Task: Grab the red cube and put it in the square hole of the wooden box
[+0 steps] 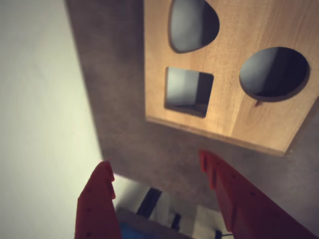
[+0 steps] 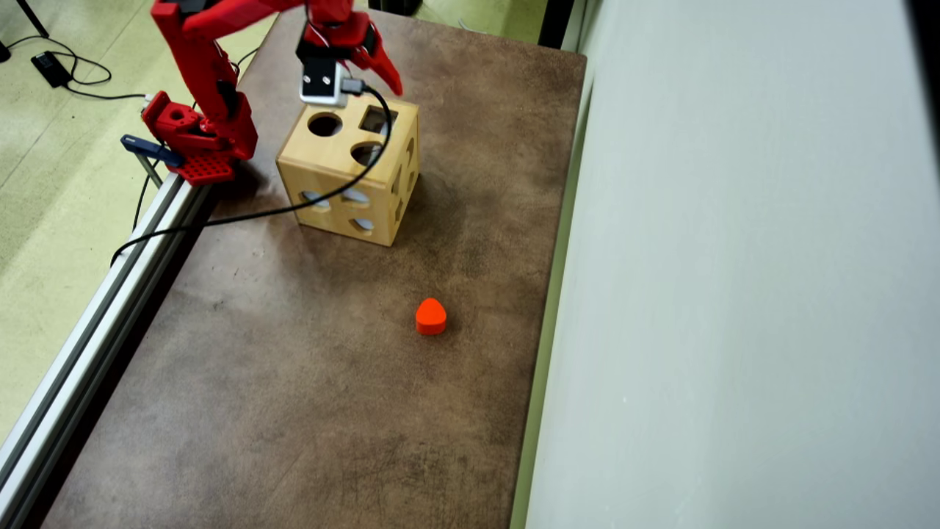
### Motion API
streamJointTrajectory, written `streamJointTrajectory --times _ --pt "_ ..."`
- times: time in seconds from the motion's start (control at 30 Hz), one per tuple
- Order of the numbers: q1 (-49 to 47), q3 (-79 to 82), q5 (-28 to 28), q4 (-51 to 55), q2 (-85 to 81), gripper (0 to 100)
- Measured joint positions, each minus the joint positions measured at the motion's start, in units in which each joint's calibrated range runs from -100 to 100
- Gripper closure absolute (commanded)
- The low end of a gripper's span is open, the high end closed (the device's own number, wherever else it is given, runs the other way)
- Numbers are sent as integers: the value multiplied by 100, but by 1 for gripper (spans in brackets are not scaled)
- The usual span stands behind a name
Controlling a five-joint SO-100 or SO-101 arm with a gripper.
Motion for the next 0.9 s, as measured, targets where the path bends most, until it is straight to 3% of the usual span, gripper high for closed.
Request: streamJointTrajectory --times 0.23,0.43,0.6,0.9 --pt "0 0 15 24 -1347 100" --pt "57 0 15 24 -2322 97" --pt "755 126 15 32 -2898 97" --pt "913 1499 15 32 -4508 97"
